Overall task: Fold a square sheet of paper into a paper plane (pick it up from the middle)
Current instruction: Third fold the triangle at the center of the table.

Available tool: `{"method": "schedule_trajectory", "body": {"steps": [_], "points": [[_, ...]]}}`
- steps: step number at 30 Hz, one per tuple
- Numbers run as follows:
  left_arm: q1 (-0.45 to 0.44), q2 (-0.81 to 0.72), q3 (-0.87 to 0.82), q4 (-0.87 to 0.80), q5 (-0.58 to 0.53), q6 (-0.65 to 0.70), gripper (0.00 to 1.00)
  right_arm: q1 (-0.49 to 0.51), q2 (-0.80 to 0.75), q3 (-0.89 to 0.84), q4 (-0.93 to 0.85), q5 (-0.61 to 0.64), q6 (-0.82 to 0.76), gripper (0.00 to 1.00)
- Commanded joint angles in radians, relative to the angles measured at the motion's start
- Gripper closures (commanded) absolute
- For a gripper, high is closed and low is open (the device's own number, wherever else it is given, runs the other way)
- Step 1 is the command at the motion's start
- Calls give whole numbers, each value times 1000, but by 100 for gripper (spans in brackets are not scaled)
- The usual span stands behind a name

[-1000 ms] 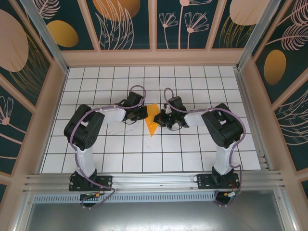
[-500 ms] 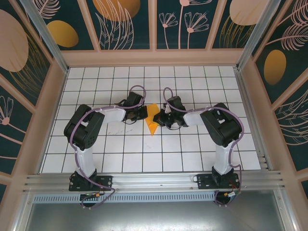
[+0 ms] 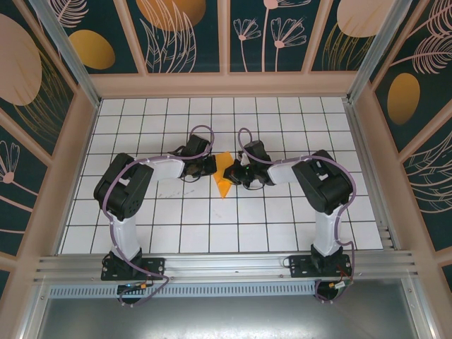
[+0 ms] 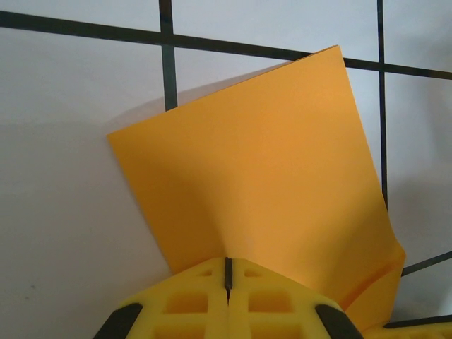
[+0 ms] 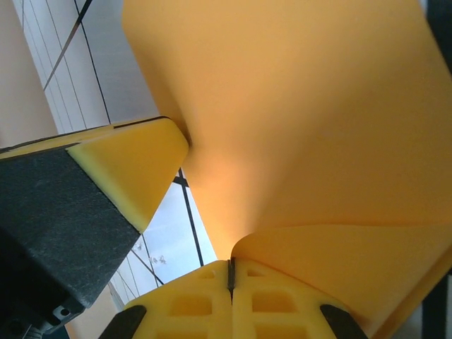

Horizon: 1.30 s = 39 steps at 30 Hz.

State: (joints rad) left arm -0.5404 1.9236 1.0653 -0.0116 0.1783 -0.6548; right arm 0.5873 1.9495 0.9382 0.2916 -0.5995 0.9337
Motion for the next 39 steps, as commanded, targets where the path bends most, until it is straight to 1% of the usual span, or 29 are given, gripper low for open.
{"method": "schedule_trajectory", "body": {"steps": [1,25,29,33,35,39], "points": [[4,20,-19,-19,18,16,100,9,18,21,2,2,-11,99],[3,18,-24,-19,22,17,100,11,19,30,-68,24,-68,98],[3,11,-22,-22,22,16,100,12,26,36,-82,28,-74,97],[3,-14,-13,-32,16,10,100,12,33,38,-97,34,-78,93],[5,-38,-5,-40,1,4,97,11,36,39,-104,36,-81,91],[8,-93,-1,-45,-41,-21,86,12,42,43,-123,44,-90,86]]}}
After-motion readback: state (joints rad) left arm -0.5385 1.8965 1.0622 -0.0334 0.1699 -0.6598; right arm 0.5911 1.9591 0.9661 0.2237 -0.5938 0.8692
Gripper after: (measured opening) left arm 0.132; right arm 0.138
